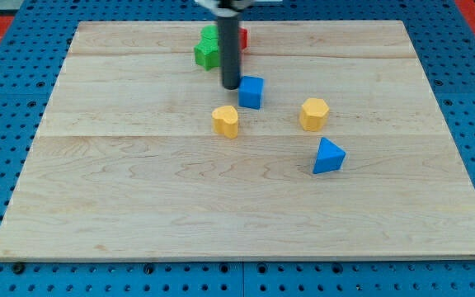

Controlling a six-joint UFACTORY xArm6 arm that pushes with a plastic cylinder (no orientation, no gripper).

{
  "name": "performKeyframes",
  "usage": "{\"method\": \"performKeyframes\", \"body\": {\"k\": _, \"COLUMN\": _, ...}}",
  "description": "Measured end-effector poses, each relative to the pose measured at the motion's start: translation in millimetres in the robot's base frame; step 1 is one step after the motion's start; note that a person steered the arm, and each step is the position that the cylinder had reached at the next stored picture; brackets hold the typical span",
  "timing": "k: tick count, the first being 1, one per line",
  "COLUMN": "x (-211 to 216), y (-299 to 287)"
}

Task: Move blue cube to bottom center

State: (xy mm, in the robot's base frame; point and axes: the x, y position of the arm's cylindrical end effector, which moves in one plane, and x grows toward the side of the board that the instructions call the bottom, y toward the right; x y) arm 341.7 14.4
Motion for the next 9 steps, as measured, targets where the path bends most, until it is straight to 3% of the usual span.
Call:
{"method": "performKeyframes", "body": {"k": 1, "x": 2, "y": 42}}
{"method": "performKeyframes", "body": {"k": 2, "x": 22, "y": 43}}
{"method": "performKeyframes", "body": {"k": 3, "x": 75, "y": 43}}
{"method": "performKeyframes", "body": {"k": 4, "x": 85, "y": 47}}
{"method": "performKeyframes", "body": {"k": 6, "x": 165, "y": 99}}
{"method": "performKeyframes", "body": {"k": 8, "x": 182, "y": 67}}
{"method": "performKeyframes", "body": {"k": 9, "x": 213, "y": 86}}
